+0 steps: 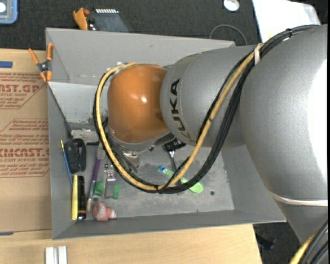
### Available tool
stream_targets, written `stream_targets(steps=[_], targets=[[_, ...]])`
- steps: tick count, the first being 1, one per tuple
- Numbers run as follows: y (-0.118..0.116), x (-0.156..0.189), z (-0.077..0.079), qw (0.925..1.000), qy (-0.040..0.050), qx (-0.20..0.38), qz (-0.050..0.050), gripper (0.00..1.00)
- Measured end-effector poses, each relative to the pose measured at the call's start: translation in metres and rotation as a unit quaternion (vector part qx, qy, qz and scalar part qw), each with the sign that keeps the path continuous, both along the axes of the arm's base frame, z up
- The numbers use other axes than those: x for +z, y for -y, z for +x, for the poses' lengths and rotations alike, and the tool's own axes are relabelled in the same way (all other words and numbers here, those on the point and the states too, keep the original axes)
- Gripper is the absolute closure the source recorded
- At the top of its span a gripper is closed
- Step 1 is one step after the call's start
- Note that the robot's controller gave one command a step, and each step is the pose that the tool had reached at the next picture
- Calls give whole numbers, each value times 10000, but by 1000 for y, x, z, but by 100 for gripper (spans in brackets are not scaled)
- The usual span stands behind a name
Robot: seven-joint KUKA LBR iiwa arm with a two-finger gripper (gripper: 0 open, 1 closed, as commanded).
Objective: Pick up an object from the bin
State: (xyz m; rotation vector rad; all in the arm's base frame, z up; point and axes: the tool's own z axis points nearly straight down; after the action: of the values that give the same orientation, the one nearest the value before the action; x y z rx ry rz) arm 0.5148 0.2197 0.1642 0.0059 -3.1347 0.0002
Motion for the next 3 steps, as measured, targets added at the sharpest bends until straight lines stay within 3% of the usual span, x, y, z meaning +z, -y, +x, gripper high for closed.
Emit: stream_targets(steps=[1,2,3], targets=[[1,5,2,10000,36,-12,9,0],[37,-91,-26,9999,33,-93,20,0],[37,-40,-30,9994,59,-344,30,0]])
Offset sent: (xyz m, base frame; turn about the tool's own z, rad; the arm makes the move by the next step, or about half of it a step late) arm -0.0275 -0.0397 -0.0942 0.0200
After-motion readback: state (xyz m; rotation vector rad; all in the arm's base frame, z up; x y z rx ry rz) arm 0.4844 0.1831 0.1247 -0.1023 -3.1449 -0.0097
